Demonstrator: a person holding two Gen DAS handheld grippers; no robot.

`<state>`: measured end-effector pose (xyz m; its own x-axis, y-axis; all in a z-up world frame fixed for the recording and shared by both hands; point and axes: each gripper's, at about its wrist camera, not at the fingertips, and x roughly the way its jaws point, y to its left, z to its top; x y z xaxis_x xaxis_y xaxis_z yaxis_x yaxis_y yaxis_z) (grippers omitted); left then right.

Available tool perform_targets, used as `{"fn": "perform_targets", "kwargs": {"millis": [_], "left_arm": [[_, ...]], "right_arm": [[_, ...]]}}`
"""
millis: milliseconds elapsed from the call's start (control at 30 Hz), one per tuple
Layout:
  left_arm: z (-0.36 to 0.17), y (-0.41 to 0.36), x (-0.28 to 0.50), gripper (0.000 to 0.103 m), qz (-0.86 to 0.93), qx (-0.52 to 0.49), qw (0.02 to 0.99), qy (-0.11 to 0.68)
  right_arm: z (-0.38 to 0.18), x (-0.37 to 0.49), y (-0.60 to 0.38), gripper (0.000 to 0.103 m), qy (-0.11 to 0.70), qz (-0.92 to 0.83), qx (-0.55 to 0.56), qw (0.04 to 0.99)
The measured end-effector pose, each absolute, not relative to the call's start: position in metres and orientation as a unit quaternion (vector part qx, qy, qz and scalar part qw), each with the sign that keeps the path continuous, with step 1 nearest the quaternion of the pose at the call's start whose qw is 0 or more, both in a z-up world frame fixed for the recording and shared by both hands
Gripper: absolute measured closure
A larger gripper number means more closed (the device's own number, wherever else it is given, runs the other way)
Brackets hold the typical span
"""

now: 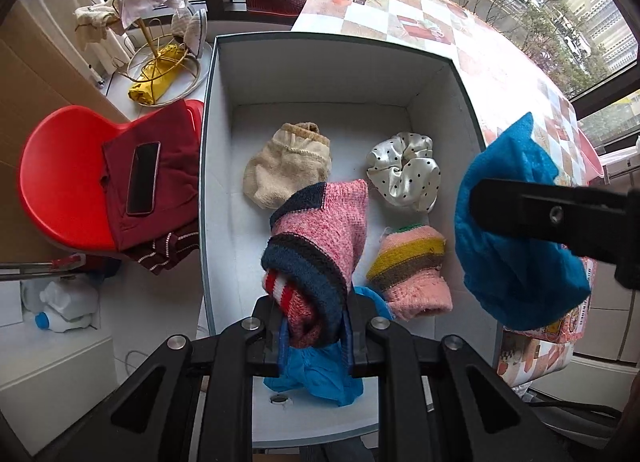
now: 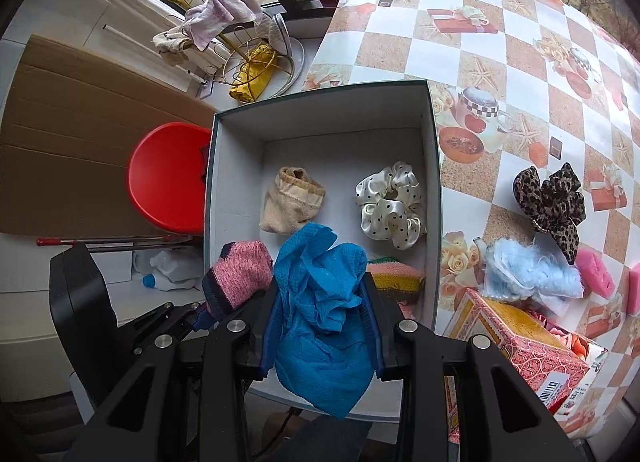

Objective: Organize soft objects
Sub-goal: 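Carry the pink hat in the left tool while the right tool carries the blue cloth over the box, then open the left tool dropping the hat while the right tool releases the blue cloth into the box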

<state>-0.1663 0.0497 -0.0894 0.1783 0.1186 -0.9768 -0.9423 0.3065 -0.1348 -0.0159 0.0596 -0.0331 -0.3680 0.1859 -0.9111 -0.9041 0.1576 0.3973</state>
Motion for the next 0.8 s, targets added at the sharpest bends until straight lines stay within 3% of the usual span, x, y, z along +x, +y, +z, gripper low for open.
{"fn": "perform_targets", "kwargs": {"millis": [800], "left_arm": [[-0.108,0.057,-0.163,0.081,0.406,-0.427,0.628,0.509]], "right_arm": [[-0.058,-0.021,0.076,0.066,0.604,0.562,-0.318,0.467]]}}
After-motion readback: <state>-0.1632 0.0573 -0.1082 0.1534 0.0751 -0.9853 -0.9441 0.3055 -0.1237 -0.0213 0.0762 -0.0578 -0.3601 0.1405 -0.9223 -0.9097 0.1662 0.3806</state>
